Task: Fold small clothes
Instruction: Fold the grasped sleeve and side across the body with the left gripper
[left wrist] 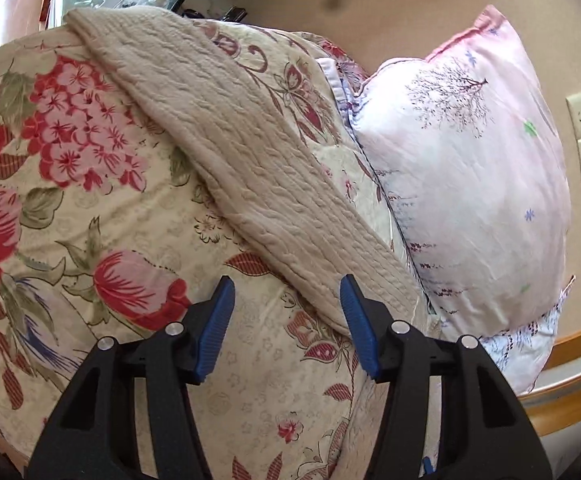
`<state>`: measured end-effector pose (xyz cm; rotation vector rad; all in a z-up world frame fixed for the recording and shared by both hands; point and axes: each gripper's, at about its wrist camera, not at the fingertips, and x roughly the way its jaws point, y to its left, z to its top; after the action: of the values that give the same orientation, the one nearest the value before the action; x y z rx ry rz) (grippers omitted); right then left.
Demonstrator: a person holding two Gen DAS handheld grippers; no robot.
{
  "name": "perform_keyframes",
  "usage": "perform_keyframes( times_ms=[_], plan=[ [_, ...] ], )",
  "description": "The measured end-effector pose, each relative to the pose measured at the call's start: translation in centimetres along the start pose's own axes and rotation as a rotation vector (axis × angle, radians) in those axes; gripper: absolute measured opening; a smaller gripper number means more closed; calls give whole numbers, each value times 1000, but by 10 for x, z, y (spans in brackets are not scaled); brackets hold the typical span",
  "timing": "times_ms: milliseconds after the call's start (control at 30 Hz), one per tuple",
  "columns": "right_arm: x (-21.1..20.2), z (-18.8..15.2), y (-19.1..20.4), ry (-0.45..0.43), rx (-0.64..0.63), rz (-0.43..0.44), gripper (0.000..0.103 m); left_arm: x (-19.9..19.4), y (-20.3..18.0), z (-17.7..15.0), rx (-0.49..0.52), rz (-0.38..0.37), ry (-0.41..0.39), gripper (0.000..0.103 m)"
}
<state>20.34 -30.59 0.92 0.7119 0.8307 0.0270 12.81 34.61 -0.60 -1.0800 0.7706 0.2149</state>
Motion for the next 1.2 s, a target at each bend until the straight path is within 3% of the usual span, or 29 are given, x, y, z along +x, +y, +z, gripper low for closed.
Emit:
perform_keyframes(
  times_ms=[200,300,433,467,600,700,833,1000,1100,1200],
  plan=[
    [-5,-5,-2,29,28,38,83,11,-1,4,-108,-41,-34,50],
    [-10,-5,-3,28,32,40,83,15,4,9,-169,-45,-67,40],
    [-18,-5,-3,16,27,64,83,25,13,16,-261,-65,-78,9],
    [-20,-5,-3,13,24,69,83,26,14,16,-275,-72,-84,9],
    [-27,-5,-3,-7,4,80,83,19,-8,14,-222,-108,-148,7],
    [-32,-5,-5,-21,-7,86,83,13,-36,8,-164,-213,-152,7],
    [-36,-6,-8,-30,-18,92,83,14,-88,-13,-48,-359,-114,7],
    [-40,-9,-10,-38,-36,89,83,40,-153,-65,120,-485,24,7],
    [-44,-11,-12,-44,-46,86,83,65,-178,-105,191,-522,132,7],
    [-47,-11,-14,-51,-54,83,84,98,-186,-145,219,-491,239,7]
  ],
)
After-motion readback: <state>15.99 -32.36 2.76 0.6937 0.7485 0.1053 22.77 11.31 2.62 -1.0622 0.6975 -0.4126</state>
